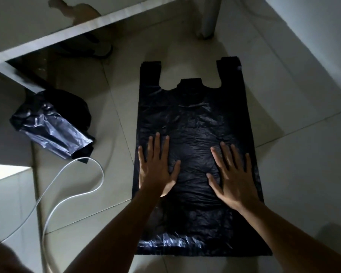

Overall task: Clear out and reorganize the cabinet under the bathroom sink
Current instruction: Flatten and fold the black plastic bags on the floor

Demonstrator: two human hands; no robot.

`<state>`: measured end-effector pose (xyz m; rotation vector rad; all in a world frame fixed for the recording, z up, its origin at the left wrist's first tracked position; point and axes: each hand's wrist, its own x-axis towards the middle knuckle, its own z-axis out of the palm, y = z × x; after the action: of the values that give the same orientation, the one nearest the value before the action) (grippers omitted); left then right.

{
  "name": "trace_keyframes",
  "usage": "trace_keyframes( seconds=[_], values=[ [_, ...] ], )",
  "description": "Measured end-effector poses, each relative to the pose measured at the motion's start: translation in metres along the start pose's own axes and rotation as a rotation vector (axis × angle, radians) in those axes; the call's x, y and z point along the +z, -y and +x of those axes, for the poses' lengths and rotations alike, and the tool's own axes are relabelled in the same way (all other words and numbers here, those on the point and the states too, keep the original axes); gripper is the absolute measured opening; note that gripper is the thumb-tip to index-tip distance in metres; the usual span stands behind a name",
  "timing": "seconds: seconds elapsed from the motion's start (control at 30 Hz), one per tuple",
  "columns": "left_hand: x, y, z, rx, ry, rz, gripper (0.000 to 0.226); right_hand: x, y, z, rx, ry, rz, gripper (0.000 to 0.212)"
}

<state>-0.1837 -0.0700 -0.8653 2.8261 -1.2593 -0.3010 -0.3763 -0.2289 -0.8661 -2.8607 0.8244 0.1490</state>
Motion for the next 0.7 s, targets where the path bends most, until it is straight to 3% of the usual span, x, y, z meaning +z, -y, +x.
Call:
trace_keyframes(
  seconds=[0.17,0.23,0.37,0.47,0.57,0.63,0.7],
  values=[
    [-0.012,0.003,0.000,0.012,0.031,-0.046,0.079,-0.011,0.016,0.009,0.108,0.026,-0.002,0.083],
    [-0.028,0.009,0.009,0.038,-0.010,-0.117,0.073,-0.025,0.026,0.027,0.170,0.010,-0.031,0.076],
    [-0.093,0.076,0.052,0.031,-0.490,-0.169,0.023,-0.053,0.066,0.092,0.013,-0.190,0.167,0.047],
    [-0.158,0.155,0.071,-0.169,-0.651,-0.103,0.017,-0.072,0.123,0.144,-0.136,-0.153,0.332,0.035],
    [-0.199,0.227,0.073,-0.255,-0.536,-0.110,0.037,-0.082,0.185,0.178,-0.175,0.034,0.455,0.037],
    [-0.212,0.263,0.069,-0.191,-0.270,-0.107,0.062,-0.087,0.226,0.189,-0.203,0.199,0.525,0.043],
    [-0.218,0.284,0.063,-0.118,-0.006,0.036,0.072,-0.089,0.262,0.196,-0.228,0.310,0.551,0.049]
  ],
)
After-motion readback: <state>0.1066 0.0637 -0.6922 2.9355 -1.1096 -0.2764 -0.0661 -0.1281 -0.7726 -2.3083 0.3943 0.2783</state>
